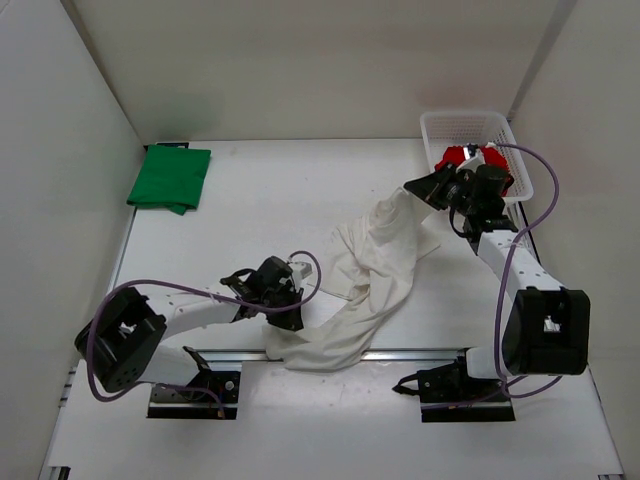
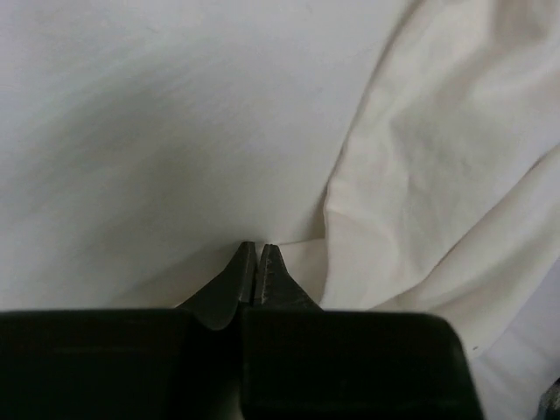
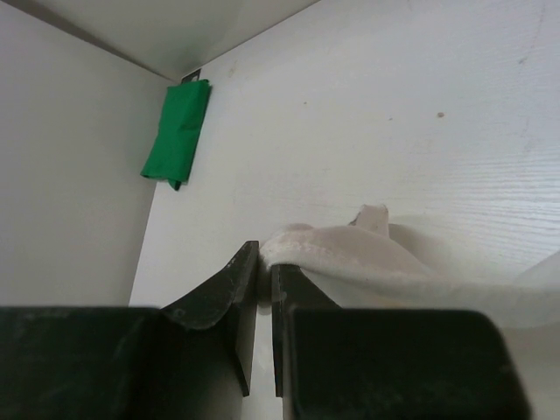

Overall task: Fold and stack the t-shirts
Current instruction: Flatten out the tshirt

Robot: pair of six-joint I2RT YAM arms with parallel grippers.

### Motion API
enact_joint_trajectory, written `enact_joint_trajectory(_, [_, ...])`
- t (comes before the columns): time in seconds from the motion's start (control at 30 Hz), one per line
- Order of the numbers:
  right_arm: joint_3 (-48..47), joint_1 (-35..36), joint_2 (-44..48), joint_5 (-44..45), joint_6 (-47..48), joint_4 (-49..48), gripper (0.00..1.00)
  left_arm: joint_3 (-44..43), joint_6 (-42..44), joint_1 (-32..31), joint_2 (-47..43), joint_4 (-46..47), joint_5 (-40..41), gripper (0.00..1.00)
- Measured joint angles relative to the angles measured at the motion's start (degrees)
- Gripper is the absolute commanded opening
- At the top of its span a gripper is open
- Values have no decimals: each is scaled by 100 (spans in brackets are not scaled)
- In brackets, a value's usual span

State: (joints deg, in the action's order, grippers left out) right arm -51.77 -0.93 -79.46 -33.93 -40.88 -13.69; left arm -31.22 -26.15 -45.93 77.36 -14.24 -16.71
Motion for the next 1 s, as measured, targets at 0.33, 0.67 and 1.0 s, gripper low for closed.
enact_joint_trajectory(0.33, [507, -24, 387, 1718, 315, 1062, 8, -957, -236, 1082, 160, 225, 999, 17])
enact_joint_trajectory(0.67, [511, 828, 831, 3526, 964, 1974, 26, -1379, -291, 1499, 562, 503, 1484, 56])
enact_joint_trajectory(1.0, [-702, 3228, -861, 2660, 2175, 1742, 0, -151, -417, 2312, -120, 417, 1502, 54])
